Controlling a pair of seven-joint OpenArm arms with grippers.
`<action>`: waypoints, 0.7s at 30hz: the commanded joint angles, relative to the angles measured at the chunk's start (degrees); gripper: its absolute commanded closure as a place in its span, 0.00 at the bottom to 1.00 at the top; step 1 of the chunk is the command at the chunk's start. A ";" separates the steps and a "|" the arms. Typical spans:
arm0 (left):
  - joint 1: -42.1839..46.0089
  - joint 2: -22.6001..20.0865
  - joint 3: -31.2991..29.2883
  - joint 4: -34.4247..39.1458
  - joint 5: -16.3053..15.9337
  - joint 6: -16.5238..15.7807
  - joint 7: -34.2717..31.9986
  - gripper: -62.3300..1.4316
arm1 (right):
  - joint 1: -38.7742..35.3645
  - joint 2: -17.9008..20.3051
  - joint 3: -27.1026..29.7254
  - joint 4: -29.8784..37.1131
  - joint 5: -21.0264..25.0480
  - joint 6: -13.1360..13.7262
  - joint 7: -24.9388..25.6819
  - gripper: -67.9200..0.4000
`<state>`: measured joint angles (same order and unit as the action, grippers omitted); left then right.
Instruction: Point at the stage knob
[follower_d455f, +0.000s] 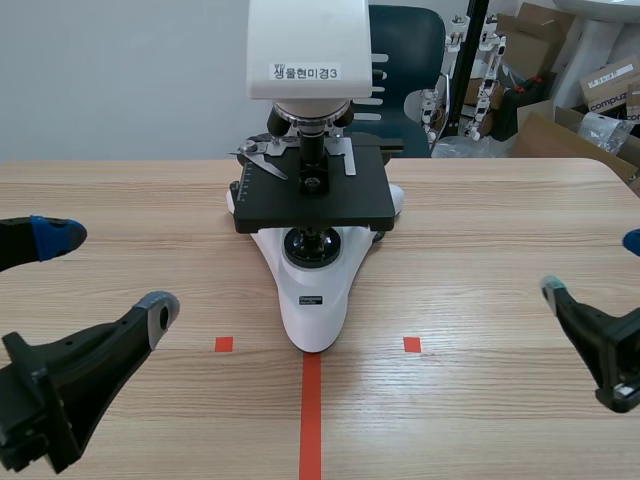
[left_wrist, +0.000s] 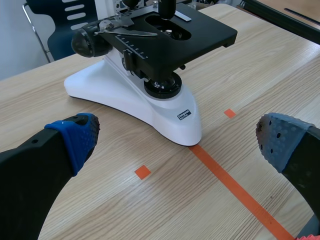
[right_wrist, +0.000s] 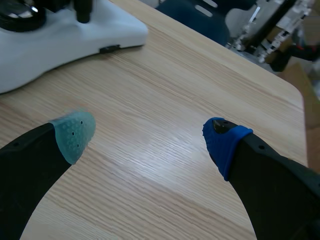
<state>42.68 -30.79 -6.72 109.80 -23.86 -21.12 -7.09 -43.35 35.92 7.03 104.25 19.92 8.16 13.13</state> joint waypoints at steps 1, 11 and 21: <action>0.00 0.28 -0.15 0.52 -0.39 -0.04 -0.74 0.00 | 1.07 0.09 1.40 -2.71 0.42 0.17 2.54 0.29; 0.00 0.28 -0.15 0.52 -0.39 -0.04 -0.74 0.00 | 15.10 1.95 1.97 -22.67 0.37 11.56 9.51 0.55; 0.00 0.28 -0.15 0.52 -0.39 -0.04 -0.76 0.00 | 33.86 5.49 -0.28 -32.09 -0.59 24.17 10.38 0.85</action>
<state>42.68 -30.79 -6.72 109.80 -23.86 -21.12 -7.07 -10.55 40.80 7.68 71.59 19.14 32.36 22.79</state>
